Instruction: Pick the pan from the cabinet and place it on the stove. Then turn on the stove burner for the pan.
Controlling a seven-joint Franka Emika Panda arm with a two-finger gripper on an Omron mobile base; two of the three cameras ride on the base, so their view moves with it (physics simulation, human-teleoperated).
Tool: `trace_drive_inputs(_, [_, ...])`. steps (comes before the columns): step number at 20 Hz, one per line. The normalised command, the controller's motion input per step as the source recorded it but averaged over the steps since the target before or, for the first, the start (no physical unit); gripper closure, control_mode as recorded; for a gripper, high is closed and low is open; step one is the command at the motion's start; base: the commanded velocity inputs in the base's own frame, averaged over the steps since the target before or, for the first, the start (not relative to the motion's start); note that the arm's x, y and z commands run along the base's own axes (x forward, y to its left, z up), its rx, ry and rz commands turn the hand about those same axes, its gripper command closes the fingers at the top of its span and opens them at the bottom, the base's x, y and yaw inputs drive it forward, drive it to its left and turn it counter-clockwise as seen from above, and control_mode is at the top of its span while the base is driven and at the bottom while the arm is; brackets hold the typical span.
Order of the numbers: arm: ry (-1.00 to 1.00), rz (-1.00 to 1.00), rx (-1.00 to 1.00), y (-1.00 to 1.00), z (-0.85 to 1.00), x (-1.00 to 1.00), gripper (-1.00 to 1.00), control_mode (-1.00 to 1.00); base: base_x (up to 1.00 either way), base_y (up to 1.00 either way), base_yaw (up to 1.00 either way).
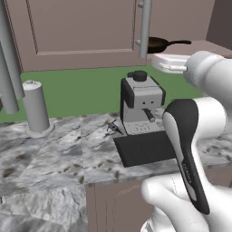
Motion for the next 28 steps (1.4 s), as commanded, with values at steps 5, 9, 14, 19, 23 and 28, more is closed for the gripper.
trace_drive_inputs(5, [-0.1,0.0,0.04,0.0,0.0,0.47,-1.0,-1.0,0.0,0.0,0.0])
trace_drive_inputs(9, [-0.05,0.0,0.0,0.02,0.04,0.44,-1.0,-1.0,0.0,0.0,0.0])
trace_drive_inputs(14, [-0.03,0.0,0.0,0.06,0.03,0.42,-1.0,-1.0,0.0,0.0,0.0])
trace_drive_inputs(19, [0.0,0.0,0.0,0.09,0.07,0.48,-1.0,-1.0,0.0,0.0,0.0])
trace_drive_inputs(23, [0.0,0.0,-0.01,0.02,0.01,0.47,-1.0,-1.0,0.0,0.0,0.0])
trace_drive_inputs(28, [0.0,0.0,0.0,0.0,0.0,0.43,-1.0,-1.0,0.0,0.0,0.0])
